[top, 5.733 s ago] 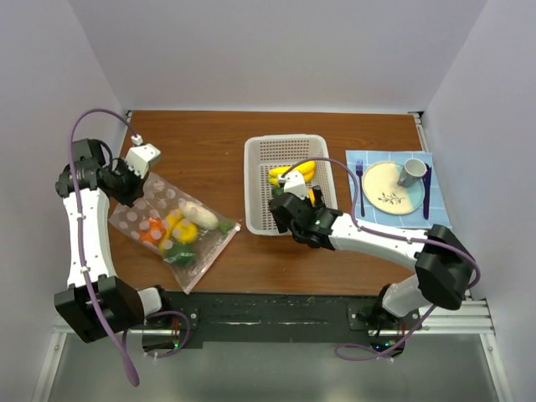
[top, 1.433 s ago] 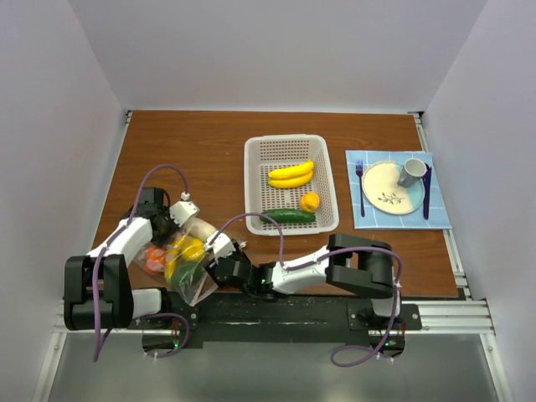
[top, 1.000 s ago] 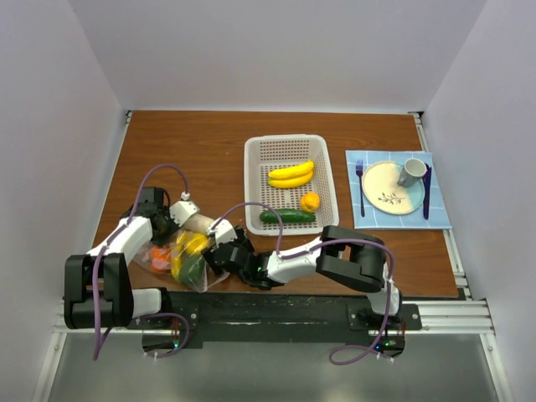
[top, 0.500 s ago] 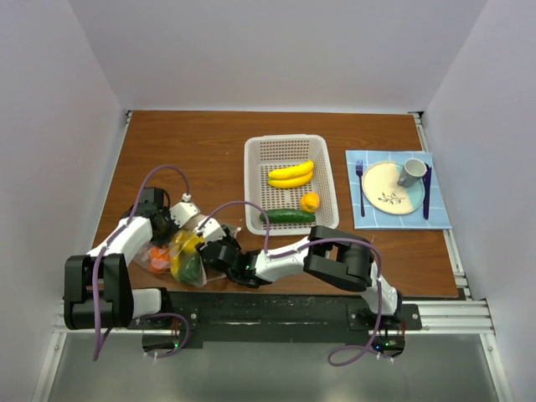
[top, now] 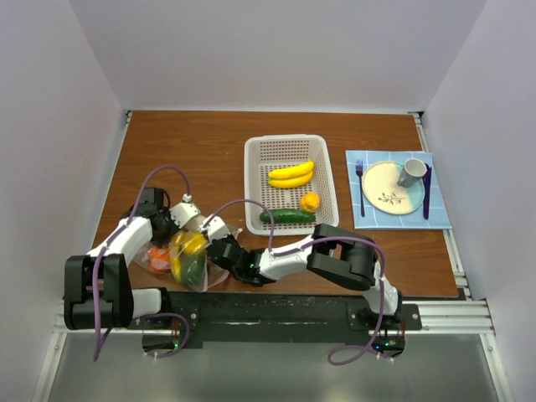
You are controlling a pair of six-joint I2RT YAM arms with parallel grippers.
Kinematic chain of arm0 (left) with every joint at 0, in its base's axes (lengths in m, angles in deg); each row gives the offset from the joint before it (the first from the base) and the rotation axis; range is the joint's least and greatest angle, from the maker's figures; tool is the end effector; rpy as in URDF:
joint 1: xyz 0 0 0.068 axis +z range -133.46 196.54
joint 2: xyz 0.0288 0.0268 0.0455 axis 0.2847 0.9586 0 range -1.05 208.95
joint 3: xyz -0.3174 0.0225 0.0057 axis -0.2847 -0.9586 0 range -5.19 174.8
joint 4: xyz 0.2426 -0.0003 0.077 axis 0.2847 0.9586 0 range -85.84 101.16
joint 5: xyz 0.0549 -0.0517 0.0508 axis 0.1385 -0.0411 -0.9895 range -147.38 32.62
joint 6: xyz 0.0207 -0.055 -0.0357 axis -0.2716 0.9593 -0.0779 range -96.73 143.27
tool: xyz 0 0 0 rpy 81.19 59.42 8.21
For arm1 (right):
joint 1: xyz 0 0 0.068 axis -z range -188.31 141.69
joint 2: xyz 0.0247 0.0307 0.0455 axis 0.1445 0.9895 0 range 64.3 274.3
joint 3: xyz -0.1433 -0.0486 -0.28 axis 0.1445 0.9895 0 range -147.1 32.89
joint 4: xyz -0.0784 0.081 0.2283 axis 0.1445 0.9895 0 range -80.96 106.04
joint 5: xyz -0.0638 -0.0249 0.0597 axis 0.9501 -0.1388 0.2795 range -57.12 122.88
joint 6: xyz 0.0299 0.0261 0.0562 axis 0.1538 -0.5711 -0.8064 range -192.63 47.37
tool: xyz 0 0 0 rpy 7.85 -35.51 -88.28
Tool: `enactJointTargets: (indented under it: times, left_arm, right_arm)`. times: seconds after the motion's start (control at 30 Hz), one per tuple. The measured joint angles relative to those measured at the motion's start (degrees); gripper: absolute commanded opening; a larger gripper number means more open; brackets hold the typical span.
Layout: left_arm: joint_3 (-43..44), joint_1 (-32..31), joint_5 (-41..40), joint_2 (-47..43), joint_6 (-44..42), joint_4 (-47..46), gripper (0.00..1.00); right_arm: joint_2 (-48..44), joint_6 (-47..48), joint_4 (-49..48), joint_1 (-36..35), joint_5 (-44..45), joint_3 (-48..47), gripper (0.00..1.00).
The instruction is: Open the zip-top bag and remove the fake food
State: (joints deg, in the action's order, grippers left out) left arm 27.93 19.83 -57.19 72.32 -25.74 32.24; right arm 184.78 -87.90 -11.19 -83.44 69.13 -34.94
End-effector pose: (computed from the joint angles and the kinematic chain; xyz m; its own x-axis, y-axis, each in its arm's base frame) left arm 0.1988 0.0112 0.1831 -0.6509 0.7187 -0.2446 0.6635 0.6951 0.2769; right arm 0.1523 0.4456 0.1651 -0.3042 -0.3184 -0.8978 -0.5922 0.8015 -0.0836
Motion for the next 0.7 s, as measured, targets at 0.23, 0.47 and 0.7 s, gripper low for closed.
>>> enactJointTargets:
  times: [0.23, 0.47, 0.7]
  left_arm:
    - [0.33, 0.0, -0.5, 0.66, 0.9, -0.44, 0.0]
    - [1.49, 0.0, -1.14, 2.08, 2.84, -0.63, 0.0]
    - [1.92, 0.0, -1.51, 2.56, 3.96, -0.57, 0.0]
  right_arm:
    - [-10.19, -3.37, 0.04, -2.08, -2.69, 9.92, 0.0]
    - [-21.31, -9.18, -0.52, -5.27, -6.45, 20.0, 0.0]
    - [-29.05, -15.54, 1.55, -8.63, -10.14, 30.97, 0.0]
